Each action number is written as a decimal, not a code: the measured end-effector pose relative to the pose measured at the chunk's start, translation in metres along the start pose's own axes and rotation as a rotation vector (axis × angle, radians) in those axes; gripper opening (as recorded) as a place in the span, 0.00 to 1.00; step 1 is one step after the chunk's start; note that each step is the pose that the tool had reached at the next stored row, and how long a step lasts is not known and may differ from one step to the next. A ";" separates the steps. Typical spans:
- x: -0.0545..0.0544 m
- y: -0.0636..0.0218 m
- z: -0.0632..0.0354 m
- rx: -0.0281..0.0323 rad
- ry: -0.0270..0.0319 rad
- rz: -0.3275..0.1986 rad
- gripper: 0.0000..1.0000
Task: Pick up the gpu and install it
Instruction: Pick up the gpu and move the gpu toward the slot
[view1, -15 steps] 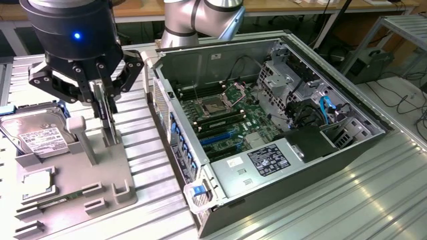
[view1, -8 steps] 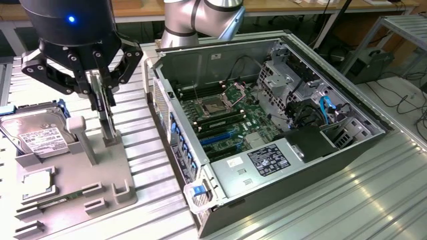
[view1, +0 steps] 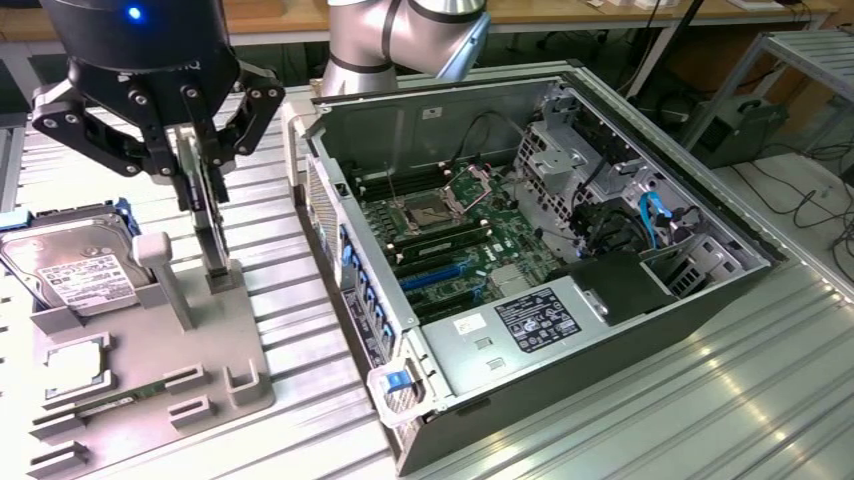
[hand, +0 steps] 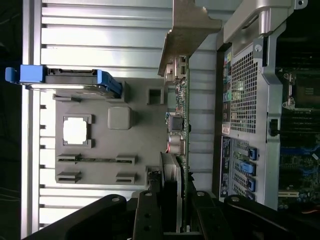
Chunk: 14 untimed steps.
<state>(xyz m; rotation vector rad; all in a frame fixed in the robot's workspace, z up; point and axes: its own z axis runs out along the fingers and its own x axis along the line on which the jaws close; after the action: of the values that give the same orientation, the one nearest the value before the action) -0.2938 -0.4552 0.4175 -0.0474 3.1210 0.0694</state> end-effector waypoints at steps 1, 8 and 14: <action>0.000 0.0001 -0.0020 0.0000 0.0000 0.000 0.28; 0.000 0.0006 -0.0121 -0.0001 0.0003 -0.006 0.28; 0.000 0.0010 -0.0135 -0.0004 0.0007 -0.016 0.28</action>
<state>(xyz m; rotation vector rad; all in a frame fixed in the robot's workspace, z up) -0.2937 -0.4548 0.4310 -0.0725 3.1208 0.0698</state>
